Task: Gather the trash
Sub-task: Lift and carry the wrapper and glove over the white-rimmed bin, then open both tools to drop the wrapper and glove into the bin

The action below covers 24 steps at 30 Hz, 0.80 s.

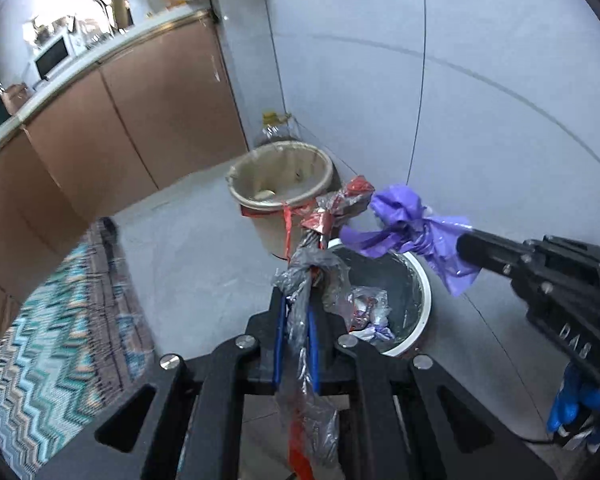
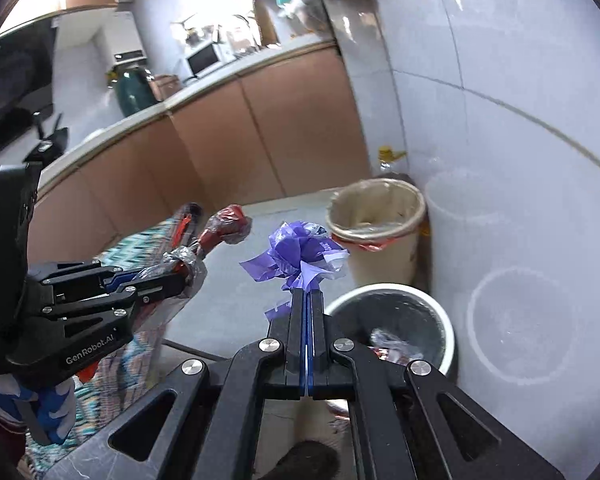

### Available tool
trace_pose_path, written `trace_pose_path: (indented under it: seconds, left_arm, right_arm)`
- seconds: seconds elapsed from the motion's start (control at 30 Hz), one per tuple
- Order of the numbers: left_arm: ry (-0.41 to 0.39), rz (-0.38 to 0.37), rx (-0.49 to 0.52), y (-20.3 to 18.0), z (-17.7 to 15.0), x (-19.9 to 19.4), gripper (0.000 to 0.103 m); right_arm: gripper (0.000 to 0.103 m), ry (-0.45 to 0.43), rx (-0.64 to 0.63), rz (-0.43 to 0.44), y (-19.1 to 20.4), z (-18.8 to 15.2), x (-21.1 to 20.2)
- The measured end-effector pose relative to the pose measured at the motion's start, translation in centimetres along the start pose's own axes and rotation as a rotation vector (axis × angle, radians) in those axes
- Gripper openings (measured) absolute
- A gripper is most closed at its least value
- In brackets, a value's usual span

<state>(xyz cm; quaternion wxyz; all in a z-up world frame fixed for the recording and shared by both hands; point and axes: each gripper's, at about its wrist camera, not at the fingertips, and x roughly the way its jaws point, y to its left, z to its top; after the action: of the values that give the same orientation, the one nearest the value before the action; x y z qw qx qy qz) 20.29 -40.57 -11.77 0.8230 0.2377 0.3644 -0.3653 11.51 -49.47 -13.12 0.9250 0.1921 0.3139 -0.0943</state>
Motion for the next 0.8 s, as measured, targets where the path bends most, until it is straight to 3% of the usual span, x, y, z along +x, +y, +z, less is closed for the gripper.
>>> trace_pose_path:
  seconds: [0.2,0.43,0.5,0.57,0.73,0.8]
  left_arm:
    - [0.086,-0.033,-0.036,-1.0,1.6,6.1,0.011]
    - [0.146,-0.094,-0.088,-1.6,2.5,10.2,0.013]
    - [0.158,-0.112,-0.103,-1.6,2.5,10.6,0.014]
    - [0.168,-0.129,-0.117,-1.5,2.6,10.9,0.015]
    - [0.164,-0.143,-0.130,-1.4,2.5,10.6,0.042]
    - [0.157,-0.149,-0.137,-1.4,2.5,10.0,0.042]
  right_arm:
    - [0.003,0.052,0.037,-0.028,-2.7,-0.2,4.5]
    - [0.005,0.103,0.056,-0.069,-4.9,-1.0,8.0]
    - [0.017,0.106,0.067,-0.081,-5.2,-1.3,8.2]
    - [0.020,0.103,0.075,-0.086,-5.5,-1.6,7.9]
    - [0.028,0.100,0.065,-0.114,-5.1,-2.0,7.0]
    - [0.030,0.097,0.060,-0.122,-4.9,-2.1,6.6]
